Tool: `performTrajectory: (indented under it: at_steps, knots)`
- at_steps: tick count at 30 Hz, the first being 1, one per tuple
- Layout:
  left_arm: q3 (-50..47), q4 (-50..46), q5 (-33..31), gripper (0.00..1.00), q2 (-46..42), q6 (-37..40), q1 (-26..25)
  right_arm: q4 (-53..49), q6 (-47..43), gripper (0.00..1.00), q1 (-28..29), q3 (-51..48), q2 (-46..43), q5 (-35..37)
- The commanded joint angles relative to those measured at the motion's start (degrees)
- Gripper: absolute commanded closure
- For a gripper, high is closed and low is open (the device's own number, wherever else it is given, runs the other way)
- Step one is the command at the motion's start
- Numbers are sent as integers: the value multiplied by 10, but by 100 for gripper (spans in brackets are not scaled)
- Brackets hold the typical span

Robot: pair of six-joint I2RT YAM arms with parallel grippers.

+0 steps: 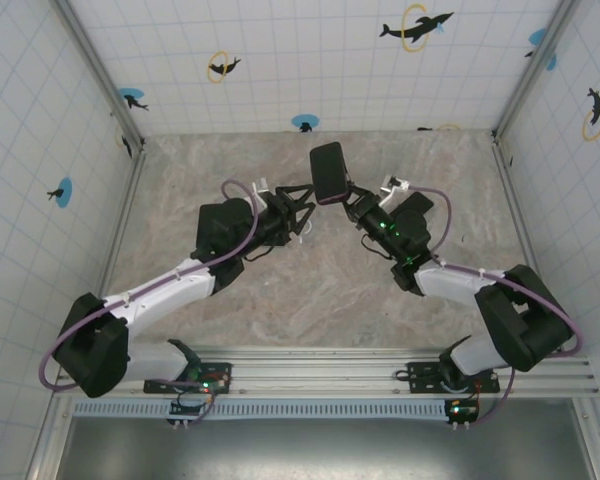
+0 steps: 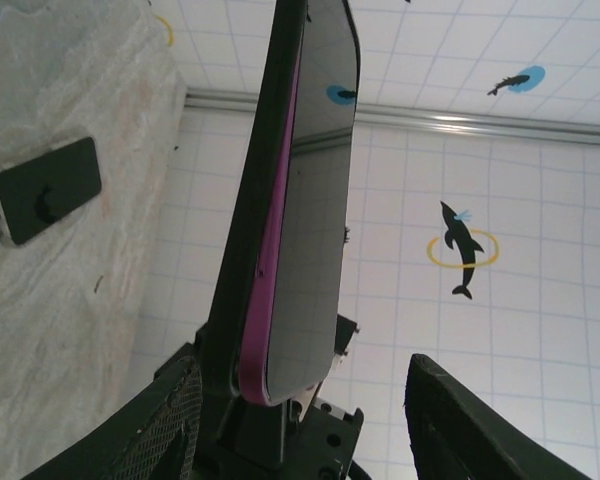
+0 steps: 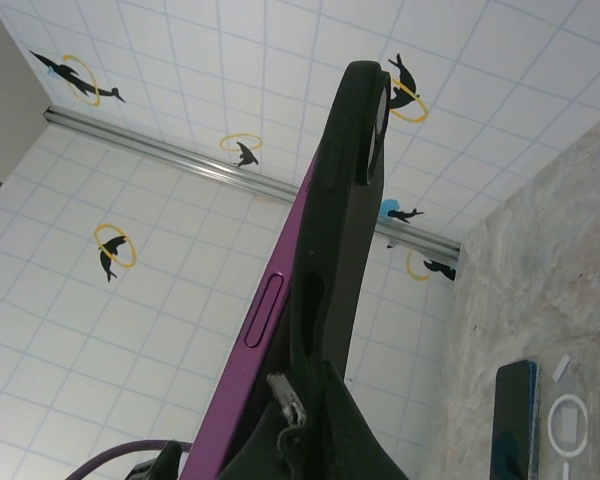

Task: Take the phone out of the phone case

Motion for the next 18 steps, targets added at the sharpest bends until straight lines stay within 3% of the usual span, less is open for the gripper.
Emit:
performTrajectory:
  at_steps: [1, 18]
  knots:
    - [10, 37, -16, 45, 15, -27, -15, 43, -11, 96, 6, 36, 2, 19]
    - [24, 90, -13, 51, 45, -39, -27, 22, -51, 97, 12, 41, 10, 2]
